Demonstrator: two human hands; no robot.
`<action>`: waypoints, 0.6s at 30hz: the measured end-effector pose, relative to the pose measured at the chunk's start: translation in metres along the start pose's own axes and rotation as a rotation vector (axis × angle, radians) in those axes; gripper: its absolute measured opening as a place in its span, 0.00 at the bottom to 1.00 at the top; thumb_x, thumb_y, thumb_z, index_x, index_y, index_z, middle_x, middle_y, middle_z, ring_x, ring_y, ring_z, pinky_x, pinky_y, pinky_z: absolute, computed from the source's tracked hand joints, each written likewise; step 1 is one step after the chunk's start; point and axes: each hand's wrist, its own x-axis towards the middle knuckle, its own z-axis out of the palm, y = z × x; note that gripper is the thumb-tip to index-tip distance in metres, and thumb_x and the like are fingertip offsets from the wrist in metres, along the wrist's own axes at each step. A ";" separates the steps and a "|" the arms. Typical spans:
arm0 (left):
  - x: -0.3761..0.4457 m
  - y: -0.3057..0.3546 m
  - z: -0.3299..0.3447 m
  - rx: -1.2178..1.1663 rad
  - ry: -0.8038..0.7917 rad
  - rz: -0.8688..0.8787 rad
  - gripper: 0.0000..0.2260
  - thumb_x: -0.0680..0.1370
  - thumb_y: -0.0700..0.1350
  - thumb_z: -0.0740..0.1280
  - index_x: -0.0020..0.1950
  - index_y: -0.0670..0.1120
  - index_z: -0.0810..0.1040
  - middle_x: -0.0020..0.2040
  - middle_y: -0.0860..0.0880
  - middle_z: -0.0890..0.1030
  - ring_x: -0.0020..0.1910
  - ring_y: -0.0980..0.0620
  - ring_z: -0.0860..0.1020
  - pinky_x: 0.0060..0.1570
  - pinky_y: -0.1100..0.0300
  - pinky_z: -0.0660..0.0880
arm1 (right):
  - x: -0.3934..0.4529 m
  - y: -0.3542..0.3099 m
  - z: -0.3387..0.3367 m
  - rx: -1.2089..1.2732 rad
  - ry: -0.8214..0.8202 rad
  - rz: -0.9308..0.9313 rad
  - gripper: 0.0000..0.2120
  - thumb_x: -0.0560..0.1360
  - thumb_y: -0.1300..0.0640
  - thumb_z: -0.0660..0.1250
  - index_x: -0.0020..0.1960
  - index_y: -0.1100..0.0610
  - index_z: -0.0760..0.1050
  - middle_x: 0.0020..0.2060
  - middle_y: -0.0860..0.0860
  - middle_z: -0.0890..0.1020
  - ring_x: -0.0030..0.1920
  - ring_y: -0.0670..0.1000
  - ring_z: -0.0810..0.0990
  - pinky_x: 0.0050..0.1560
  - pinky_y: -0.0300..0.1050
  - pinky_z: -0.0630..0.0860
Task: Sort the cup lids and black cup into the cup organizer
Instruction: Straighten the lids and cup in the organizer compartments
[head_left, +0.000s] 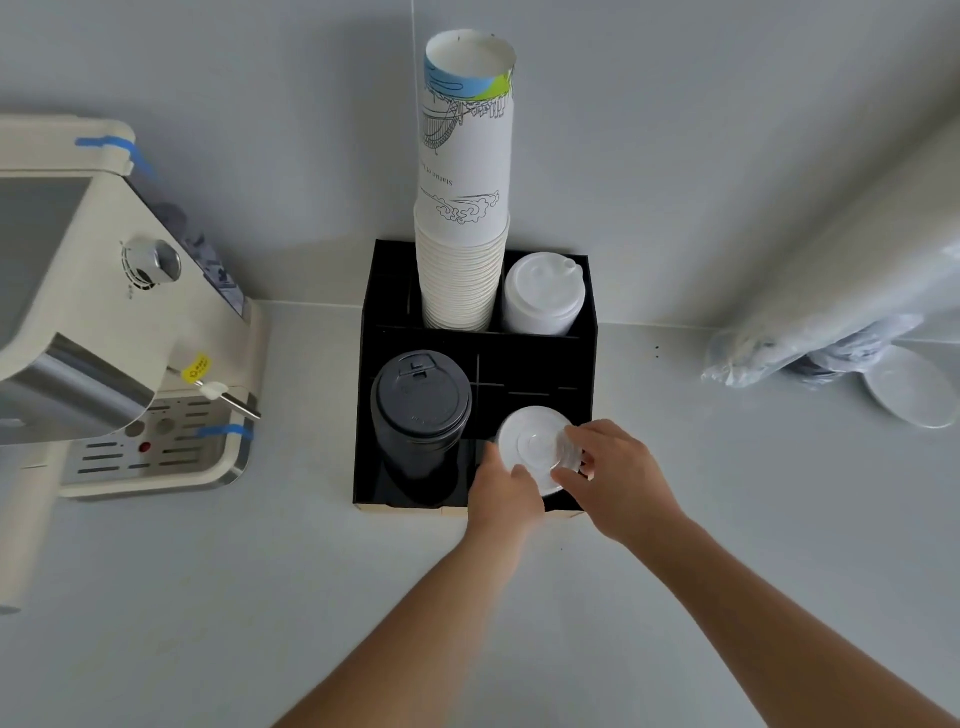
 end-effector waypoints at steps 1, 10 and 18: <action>0.003 0.000 0.001 -0.013 -0.001 -0.002 0.22 0.80 0.43 0.55 0.75 0.49 0.64 0.69 0.45 0.74 0.65 0.44 0.74 0.64 0.46 0.73 | 0.000 0.003 0.000 0.033 0.021 0.001 0.17 0.73 0.56 0.72 0.62 0.56 0.79 0.55 0.48 0.80 0.47 0.50 0.80 0.51 0.40 0.76; 0.008 0.007 0.002 -0.169 0.003 -0.078 0.21 0.80 0.43 0.55 0.73 0.50 0.68 0.66 0.48 0.76 0.62 0.47 0.75 0.54 0.57 0.72 | 0.003 0.009 0.010 0.285 0.133 0.167 0.11 0.74 0.58 0.71 0.56 0.52 0.82 0.43 0.51 0.81 0.44 0.52 0.83 0.46 0.43 0.77; 0.004 0.009 0.008 -0.236 0.039 -0.052 0.19 0.81 0.49 0.58 0.72 0.50 0.69 0.64 0.49 0.77 0.60 0.49 0.76 0.52 0.57 0.71 | 0.013 0.007 0.006 0.071 0.065 0.128 0.13 0.77 0.53 0.66 0.55 0.62 0.80 0.39 0.55 0.78 0.40 0.57 0.82 0.47 0.51 0.78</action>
